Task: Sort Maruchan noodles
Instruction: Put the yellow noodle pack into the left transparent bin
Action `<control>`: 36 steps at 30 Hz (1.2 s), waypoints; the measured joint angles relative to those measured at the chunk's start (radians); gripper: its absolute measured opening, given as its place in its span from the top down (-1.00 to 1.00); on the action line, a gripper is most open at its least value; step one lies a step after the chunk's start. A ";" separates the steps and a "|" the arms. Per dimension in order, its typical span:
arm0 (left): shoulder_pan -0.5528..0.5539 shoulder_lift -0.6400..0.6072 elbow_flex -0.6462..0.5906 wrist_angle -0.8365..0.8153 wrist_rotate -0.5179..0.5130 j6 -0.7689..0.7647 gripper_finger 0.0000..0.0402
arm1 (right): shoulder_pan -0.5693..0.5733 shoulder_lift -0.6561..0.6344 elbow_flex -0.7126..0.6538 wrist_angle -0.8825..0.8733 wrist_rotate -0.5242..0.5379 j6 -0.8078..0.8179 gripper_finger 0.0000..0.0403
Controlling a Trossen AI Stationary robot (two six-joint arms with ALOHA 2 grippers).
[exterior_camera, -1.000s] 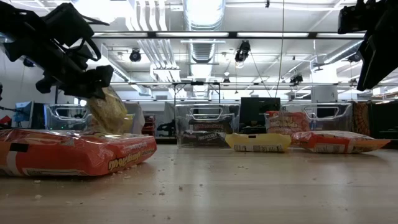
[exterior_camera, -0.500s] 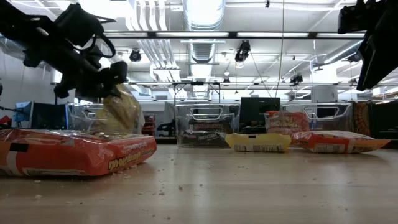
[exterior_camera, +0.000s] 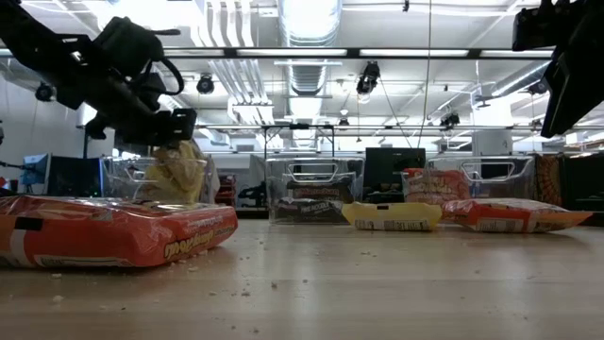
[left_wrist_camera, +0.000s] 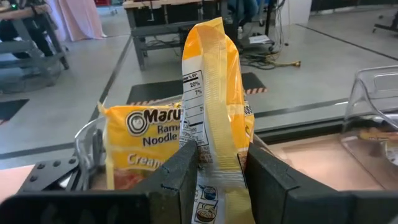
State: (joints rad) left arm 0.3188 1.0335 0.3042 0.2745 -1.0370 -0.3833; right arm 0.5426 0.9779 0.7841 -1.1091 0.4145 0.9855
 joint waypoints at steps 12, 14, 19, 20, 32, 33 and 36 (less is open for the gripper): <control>0.110 0.032 0.000 0.037 0.117 0.028 0.52 | 0.000 0.000 0.000 0.000 0.000 0.001 -0.36; 0.119 0.040 0.000 0.040 0.150 0.027 0.49 | 0.000 0.000 0.000 0.000 0.000 0.001 -0.36; 0.127 0.062 0.000 0.098 0.166 0.085 0.44 | 0.000 0.000 0.000 0.000 0.000 0.001 -0.36; 0.130 0.066 0.000 0.110 0.166 0.100 0.44 | 0.000 0.000 0.000 0.000 0.000 0.001 -0.36; 0.158 0.127 0.000 0.109 0.156 0.053 0.42 | 0.000 0.000 0.000 0.001 0.000 0.001 -0.36; 0.158 0.127 0.000 0.108 0.153 0.052 0.41 | 0.000 0.000 0.000 0.001 0.000 0.001 -0.36; 0.158 0.122 0.000 0.106 0.137 0.048 0.30 | 0.000 0.000 0.000 0.001 0.000 0.001 -0.36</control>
State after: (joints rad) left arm 0.4763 1.1555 0.3042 0.3801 -0.8999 -0.3355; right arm 0.5426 0.9779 0.7837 -1.1084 0.4148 0.9863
